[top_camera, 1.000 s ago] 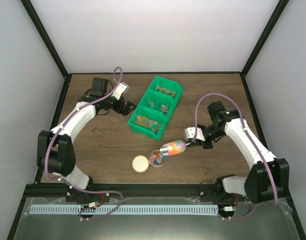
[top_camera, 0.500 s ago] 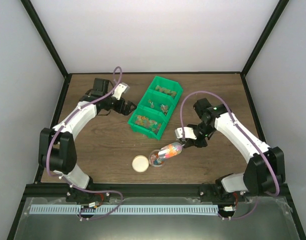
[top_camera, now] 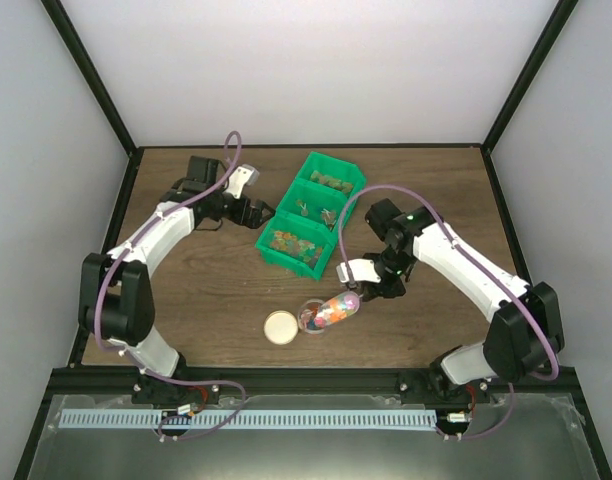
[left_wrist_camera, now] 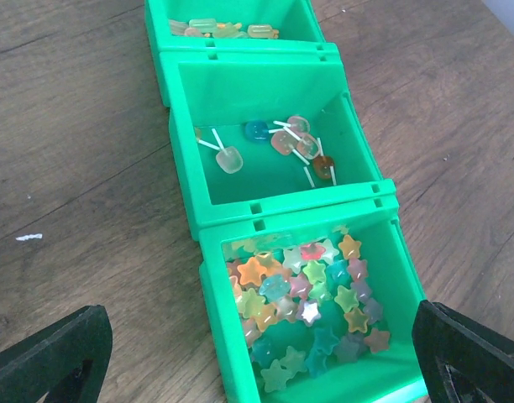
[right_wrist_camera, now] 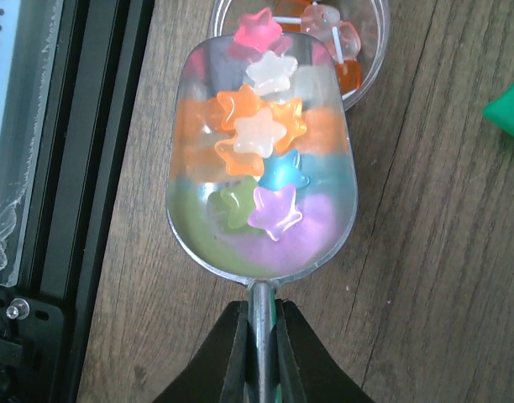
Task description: Pack the candies
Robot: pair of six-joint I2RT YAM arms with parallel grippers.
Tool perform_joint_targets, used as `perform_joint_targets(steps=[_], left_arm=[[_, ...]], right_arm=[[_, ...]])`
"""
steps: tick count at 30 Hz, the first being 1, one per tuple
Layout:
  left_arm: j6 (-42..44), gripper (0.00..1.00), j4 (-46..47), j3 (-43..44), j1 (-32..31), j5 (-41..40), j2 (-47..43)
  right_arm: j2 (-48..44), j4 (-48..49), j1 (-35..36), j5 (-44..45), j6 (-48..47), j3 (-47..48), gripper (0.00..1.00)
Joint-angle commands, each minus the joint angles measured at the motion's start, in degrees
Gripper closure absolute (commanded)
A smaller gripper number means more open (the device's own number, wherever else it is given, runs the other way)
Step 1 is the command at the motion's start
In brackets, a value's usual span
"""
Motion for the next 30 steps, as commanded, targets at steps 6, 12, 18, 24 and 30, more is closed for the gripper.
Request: perform_joint_targets(steps=[6,12,18,24,30], left_arm=[[-1.98,0.00,1.44,0.80,0.47,2.48,0.91],[-2.25,0.00,1.98,0.27,0.56,2.36,0.57],[-3.12,0.00,3.06,0.42,0.56,2.50,1.04],[-3.34,0.00,3.06,-0.16,0.56,2.33,1.07],[-2.37,0.00,1.85,-1.08,0.56,1.32,0.68]], right_arm=[[1.09,-1.39,2.12,4.40,5.26,3.97,0.99],[1.57,-1.43,2.82,6.55,6.37,4.87,0.99],[1.13,-1.52,3.08,8.30,5.98,4.94,0.99],[0.68,-1.61,3.72,9.46,6.36,6.28,0.99],[0.02,-1.13,3.53,6.47,8.77,10.93,0.99]])
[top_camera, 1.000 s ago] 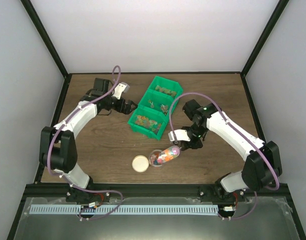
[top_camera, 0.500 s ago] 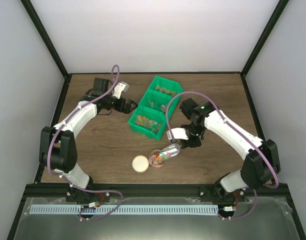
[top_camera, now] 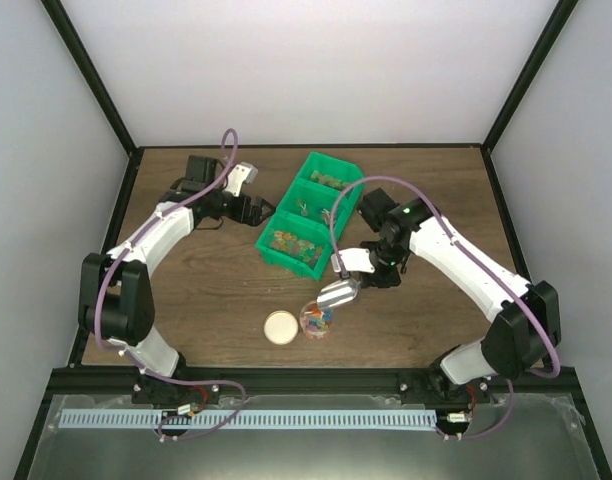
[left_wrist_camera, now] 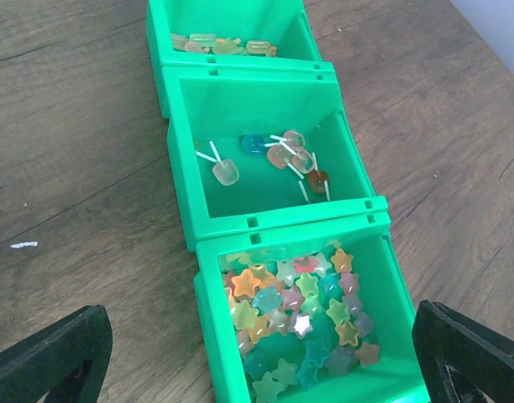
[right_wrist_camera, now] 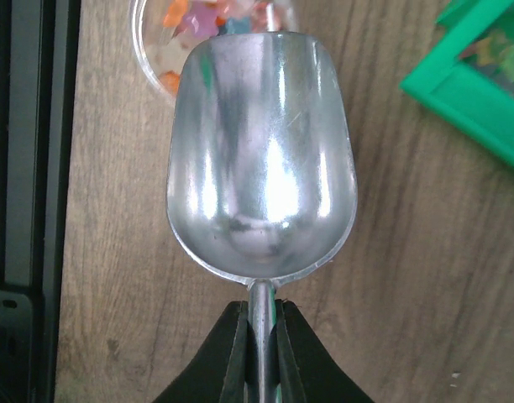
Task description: Pack the candies
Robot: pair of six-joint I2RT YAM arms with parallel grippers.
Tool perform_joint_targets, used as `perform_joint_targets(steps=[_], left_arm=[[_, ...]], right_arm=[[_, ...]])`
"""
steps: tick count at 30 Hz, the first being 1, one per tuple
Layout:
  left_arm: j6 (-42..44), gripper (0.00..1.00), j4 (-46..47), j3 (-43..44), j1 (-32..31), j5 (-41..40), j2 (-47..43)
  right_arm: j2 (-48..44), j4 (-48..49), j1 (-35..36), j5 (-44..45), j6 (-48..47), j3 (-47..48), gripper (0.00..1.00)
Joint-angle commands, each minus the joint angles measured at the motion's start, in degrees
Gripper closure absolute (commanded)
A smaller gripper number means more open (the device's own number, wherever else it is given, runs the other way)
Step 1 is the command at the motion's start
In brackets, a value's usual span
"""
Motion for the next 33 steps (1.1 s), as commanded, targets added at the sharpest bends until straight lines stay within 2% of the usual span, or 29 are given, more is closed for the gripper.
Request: perform_joint_targets(steps=[1,4,8,12,15,20,33], left_arm=[[0.78,0.00,-0.43,-1.11,0.23,-0.36,0.50],[1.39,0.00,-1.31,-1.77,0.23,-1.84,0.53],[0.56,0.01,-1.30,-2.42,0.23,-3.95,1.12],[0.09,0.06,-1.21,-2.73,0.23,-5.01,2.22],[-0.53,0.11,-0.68,-2.83,0.23,-4.97,3.10],[-1.70,0.15,-0.26,-2.79,0.14,-5.19,5.37],[-2.90,0.25,-0.40,-1.43,-1.90,-3.94,10.88]], right_arm=[[-1.06,0.05,0.07,-3.23,3.49,6.69,0.99],[0.76,3.23,-0.62,-5.84,10.28,11.80,0.99],[7.40,9.23,-0.63,-0.16,22.60,18.77,0.99],[15.85,6.95,-1.27,2.27,30.82,28.58,0.99],[19.82,5.78,-1.26,1.39,34.31,32.29,0.99],[23.27,6.37,-1.19,0.06,38.22,30.69,0.99],[29.48,6.99,-1.18,4.73,38.30,27.08,0.99]])
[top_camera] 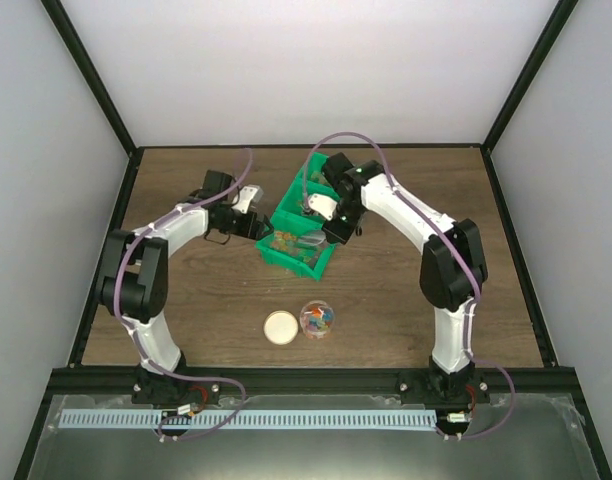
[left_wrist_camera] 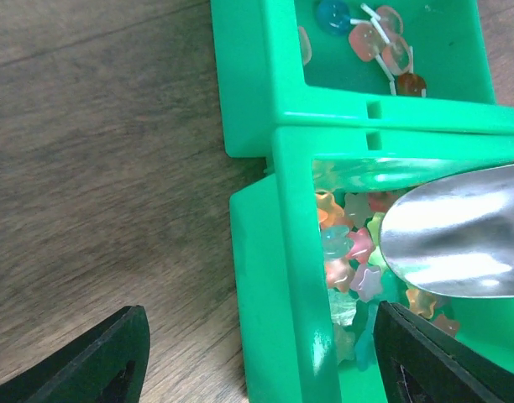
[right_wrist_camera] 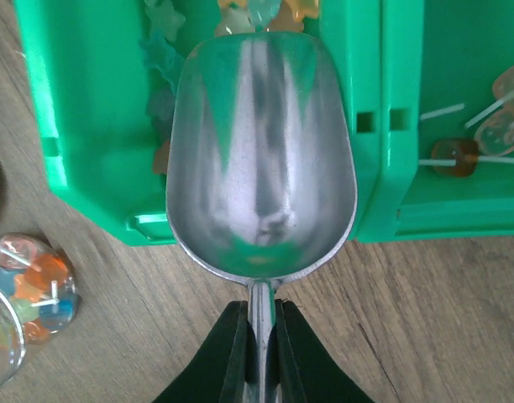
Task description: Pack the candies
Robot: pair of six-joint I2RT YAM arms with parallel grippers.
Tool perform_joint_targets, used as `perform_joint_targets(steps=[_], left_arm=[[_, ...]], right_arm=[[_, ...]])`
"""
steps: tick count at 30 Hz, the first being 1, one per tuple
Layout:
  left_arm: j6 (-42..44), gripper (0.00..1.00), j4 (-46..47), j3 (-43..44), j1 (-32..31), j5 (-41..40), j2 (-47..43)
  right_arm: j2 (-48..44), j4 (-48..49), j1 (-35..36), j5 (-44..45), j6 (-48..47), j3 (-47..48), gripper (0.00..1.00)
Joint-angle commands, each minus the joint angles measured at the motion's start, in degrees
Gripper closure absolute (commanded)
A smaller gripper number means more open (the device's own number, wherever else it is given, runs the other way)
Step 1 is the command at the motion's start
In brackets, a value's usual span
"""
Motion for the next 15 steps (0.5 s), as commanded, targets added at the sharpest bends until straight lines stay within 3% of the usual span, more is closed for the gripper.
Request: perform_joint_targets(steps=[1,15], left_arm=[[-0.47,0.25,0.35,0.94,-1.07,0.84,1.91],[-0.51,0.43,-0.38,2.71,-3.01,1.49,4.44]], right_arm=[[0.60,-0.01,0.05,1.34,1.09,-1.56,0.99],[7.95,-5.50,1.42,6.87,0.89,3.17,0.99]])
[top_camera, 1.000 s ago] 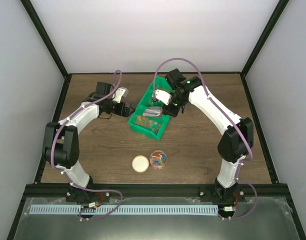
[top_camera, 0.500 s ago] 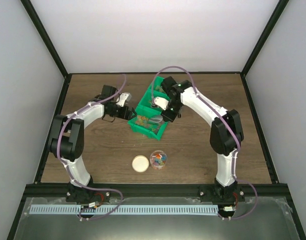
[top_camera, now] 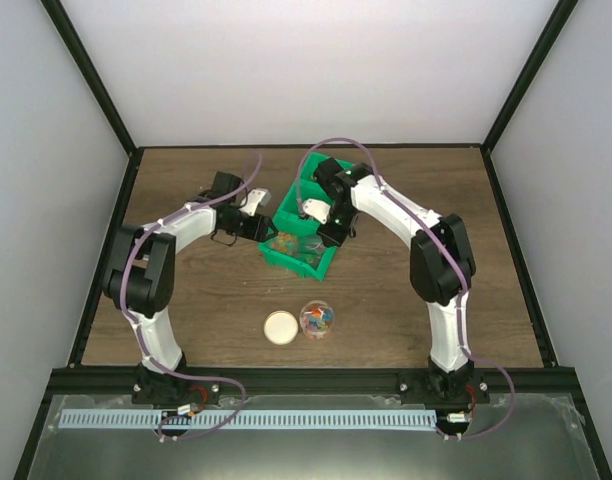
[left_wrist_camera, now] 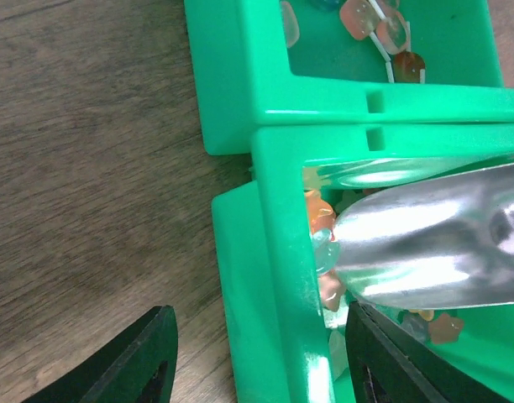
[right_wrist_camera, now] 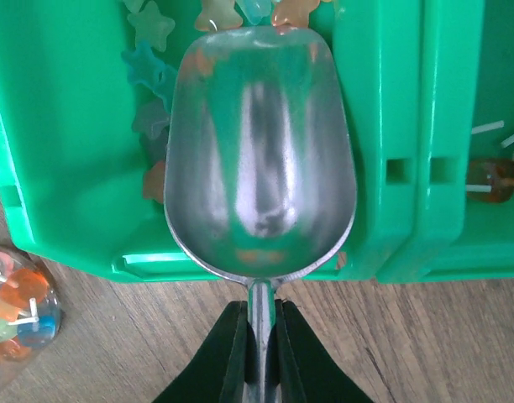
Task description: Pack the candies
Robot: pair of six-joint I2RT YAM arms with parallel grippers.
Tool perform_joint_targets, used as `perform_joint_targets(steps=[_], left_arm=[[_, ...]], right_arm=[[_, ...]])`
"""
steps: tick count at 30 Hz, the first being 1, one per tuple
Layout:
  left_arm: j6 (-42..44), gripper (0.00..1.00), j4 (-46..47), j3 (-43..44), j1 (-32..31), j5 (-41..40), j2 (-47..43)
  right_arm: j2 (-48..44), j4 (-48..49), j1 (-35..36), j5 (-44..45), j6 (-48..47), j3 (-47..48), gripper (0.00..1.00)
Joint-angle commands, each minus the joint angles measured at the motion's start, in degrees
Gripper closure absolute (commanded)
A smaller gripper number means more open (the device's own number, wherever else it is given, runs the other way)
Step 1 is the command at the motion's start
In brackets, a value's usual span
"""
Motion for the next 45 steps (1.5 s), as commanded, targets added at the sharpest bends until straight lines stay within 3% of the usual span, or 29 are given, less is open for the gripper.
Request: perform_joint_targets(steps=[1,14,28,37,45], left_arm=[[-0.05,0.45,0.09,1.07,-0.88,1.21,1.13],[-0.26,0.74,0.36,-1.03,-1.88,2.57,1.57],[0.62,0.95,-0.18,-0.49,-2.86,3.98,2.46],[0.28,0.96,-0.23,-0.80,-3.19,4.66,2.67],[0.80,0.96,-1.61,0.34,-2.54,3.16,3.31]], right_arm=[[3.64,-6.06,0.87,5.22,0.53,3.09,0.99],[6.52,-2.90,2.44,4.59,3.14,1.45,0.99],[4.03,18.39,2.45,-0.17,5.97,-12.81,0.99],[-0.96,37.20,1.75,-6.98,9.91,-21.78,0.99],[-11.09,52.00,-3.59,-17.21,9.64,-34.32,0.99]])
